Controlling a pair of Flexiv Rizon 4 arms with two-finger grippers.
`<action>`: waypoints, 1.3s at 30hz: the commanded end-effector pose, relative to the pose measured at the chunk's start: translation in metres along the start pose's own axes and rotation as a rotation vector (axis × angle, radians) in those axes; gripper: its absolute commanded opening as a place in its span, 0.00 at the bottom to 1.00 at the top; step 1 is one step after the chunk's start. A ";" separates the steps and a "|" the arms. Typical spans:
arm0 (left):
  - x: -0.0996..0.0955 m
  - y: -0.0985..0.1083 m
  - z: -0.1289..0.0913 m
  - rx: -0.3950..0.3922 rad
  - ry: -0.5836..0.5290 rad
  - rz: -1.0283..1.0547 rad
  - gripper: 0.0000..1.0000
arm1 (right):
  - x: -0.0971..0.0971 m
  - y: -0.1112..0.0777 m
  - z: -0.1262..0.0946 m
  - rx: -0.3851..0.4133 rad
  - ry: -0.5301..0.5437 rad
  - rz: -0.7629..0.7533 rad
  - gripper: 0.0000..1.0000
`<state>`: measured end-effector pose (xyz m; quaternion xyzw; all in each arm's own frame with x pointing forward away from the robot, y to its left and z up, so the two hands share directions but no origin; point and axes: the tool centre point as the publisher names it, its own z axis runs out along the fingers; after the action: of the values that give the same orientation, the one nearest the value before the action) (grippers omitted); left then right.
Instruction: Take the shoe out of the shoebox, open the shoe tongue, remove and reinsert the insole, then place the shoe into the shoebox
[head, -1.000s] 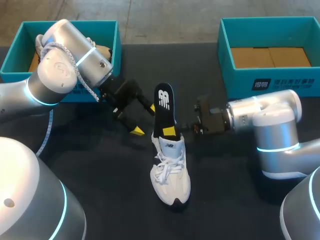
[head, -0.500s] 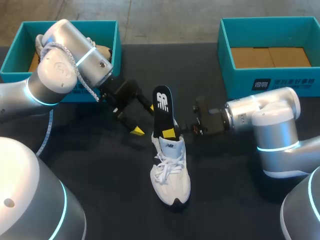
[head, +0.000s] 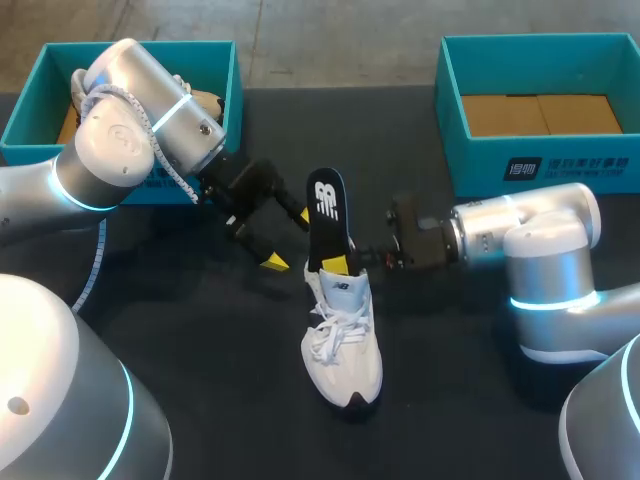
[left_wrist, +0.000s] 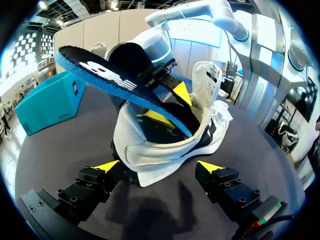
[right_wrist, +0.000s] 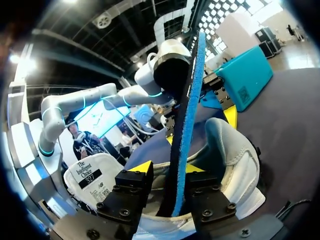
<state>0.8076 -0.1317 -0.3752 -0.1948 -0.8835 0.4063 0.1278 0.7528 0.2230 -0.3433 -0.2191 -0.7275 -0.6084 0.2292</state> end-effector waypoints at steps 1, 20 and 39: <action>0.000 0.000 0.000 -0.002 0.000 0.000 1.00 | -0.002 0.004 0.003 -0.003 -0.003 -0.006 0.37; 0.000 0.000 0.000 -0.002 0.000 0.000 1.00 | -0.006 0.029 0.005 -0.102 -0.017 -0.047 0.35; 0.000 0.000 0.000 -0.002 0.000 0.000 1.00 | -0.008 0.040 0.002 -0.118 -0.027 -0.061 0.00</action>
<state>0.8076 -0.1317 -0.3752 -0.1948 -0.8835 0.4063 0.1278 0.7831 0.2304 -0.3186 -0.2166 -0.6982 -0.6558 0.1883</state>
